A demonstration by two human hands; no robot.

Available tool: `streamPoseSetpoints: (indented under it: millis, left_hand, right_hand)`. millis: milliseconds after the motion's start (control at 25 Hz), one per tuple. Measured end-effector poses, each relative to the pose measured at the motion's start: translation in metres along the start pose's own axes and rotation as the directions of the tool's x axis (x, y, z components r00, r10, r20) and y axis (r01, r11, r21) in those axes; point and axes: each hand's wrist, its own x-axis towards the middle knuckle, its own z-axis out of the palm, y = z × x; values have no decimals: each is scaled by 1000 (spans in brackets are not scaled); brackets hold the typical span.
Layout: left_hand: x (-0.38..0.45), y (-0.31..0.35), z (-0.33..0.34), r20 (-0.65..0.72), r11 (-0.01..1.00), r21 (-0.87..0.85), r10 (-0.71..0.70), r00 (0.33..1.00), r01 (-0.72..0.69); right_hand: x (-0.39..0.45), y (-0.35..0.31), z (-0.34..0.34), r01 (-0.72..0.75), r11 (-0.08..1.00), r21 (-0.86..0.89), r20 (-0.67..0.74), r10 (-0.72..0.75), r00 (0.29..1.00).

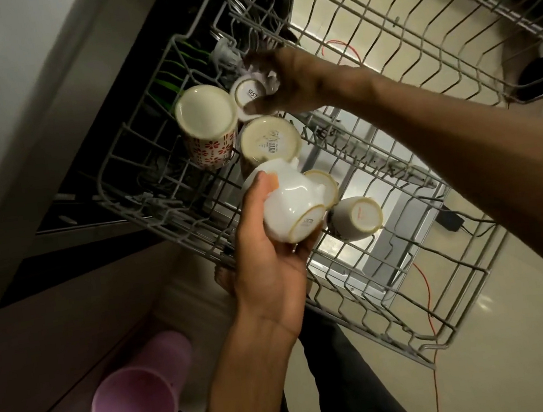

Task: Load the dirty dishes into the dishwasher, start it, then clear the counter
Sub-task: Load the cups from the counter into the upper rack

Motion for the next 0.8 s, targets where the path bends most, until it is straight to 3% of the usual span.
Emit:
streamPoseSetpoints:
  millis: [160,240,320,400,520,640,800]
  left_hand:
    - [3,-3,4,28,998,19,-55,998,54]
    - [6,-5,8,28,995,18,-98,995,97]
    - [9,-8,15,31,991,31,-128,991,127]
    - [15,-10,23,66,988,54,-147,987,144]
    - [27,-8,31,116,980,81,-191,975,183]
    - [38,-8,34,144,973,95,-223,964,211]
    - [43,-10,34,101,958,258,-155,983,124]
  right_hand:
    - [-73,4,-17,-18,960,279,-206,78,975]
    - [-125,2,-24,18,919,395,-172,55,984]
    - [-173,-4,-22,47,881,471,-46,-28,999]
    - [-199,-7,-12,97,928,360,12,-109,994]
    - [-193,-2,3,172,984,34,-88,-169,982]
    - [-167,5,3,172,982,-72,-169,-182,969]
    - [-126,17,-7,78,991,-109,-265,-104,959]
